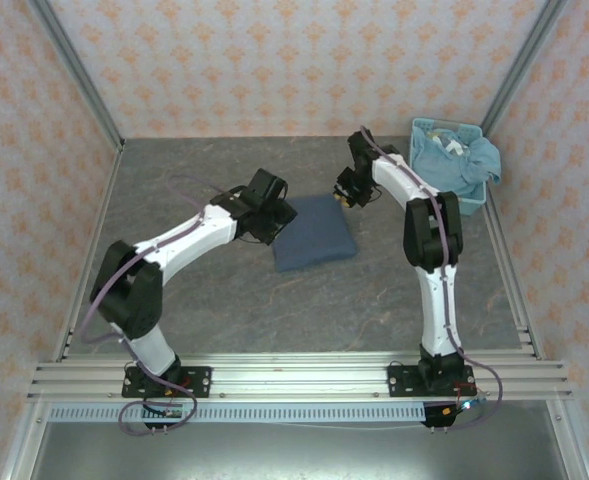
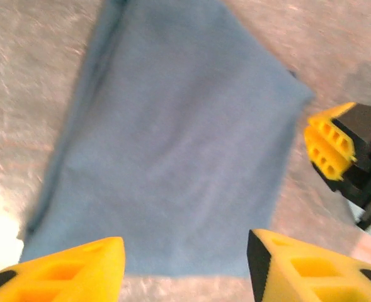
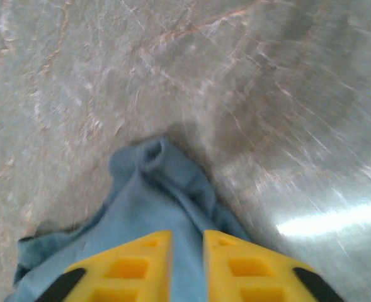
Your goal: Fold and stack the t-shirts
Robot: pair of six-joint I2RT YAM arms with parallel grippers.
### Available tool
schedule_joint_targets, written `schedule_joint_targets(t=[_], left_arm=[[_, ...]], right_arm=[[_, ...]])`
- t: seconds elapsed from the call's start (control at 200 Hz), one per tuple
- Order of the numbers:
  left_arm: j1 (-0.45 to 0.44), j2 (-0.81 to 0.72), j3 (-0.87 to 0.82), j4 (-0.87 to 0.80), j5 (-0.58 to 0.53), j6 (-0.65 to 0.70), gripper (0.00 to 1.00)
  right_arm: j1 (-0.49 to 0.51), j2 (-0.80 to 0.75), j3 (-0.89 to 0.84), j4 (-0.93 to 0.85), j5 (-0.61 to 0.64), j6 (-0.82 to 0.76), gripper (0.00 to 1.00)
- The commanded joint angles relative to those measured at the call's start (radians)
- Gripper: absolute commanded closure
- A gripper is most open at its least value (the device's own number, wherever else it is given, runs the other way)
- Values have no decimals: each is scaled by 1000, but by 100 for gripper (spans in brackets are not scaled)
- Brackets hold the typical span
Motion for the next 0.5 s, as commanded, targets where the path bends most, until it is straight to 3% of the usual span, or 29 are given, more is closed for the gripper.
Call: schedule_joint_targets(t=[0.0,0.13,0.24,0.495], left_arm=[[-81,-28,-94,57,-1,-227,36],[-189,-30,-194,261,-67,-550,28],[-257,15,-218,393,-150,-748,22],[-322,159,-175,509,-277,-933,21]], right_arm=[[-6,-233,-95,61,71,-10,72],[-5,-415,-271,94,74,6,66],[-5,-551,-409,106,61,11,64],[-6,-773,-611,76,38,3,63]])
